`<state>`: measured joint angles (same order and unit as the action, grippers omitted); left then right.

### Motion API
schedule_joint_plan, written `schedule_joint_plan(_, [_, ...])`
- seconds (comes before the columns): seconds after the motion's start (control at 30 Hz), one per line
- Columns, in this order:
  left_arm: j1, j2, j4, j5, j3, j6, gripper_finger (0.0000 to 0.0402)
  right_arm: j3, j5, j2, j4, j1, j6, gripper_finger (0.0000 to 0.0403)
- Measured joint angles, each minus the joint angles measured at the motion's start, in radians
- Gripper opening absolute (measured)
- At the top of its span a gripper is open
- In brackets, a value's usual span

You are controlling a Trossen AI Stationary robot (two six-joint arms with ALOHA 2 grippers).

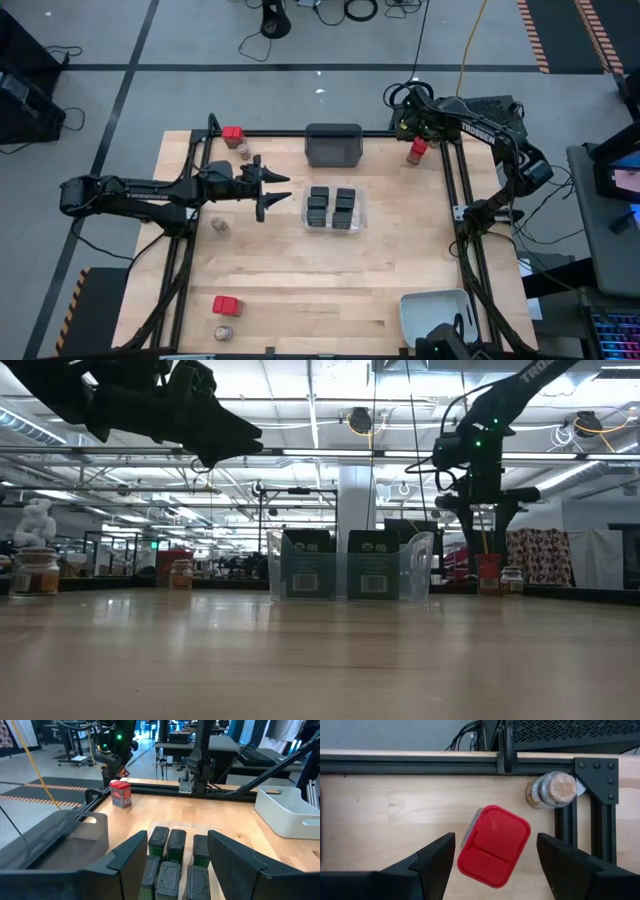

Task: Sort spices by type
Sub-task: Put the red seasoning bottle into the gray bin

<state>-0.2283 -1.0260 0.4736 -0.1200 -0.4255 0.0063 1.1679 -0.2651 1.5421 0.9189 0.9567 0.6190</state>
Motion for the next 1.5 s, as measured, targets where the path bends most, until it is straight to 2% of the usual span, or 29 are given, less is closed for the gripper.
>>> schedule_joint_plan(0.57, [0.0, 0.0, 0.017, 0.0, 0.0, 0.007, 0.0212, -0.004, -0.022, -0.001, 0.001, 0.003, 0.103, 0.0263])
schedule_joint_plan(0.93, [0.0, 0.0, 0.016, -0.008, 0.0, 0.006, 0.0212, -0.16, -0.041, -0.003, -0.18, -0.002, 0.124, 0.0263])
schedule_joint_plan(1.5, [0.0, 0.0, 0.016, -0.008, 0.0, 0.006, 0.0212, -0.219, -0.016, -0.001, -0.221, -0.004, 0.093, 0.0263])
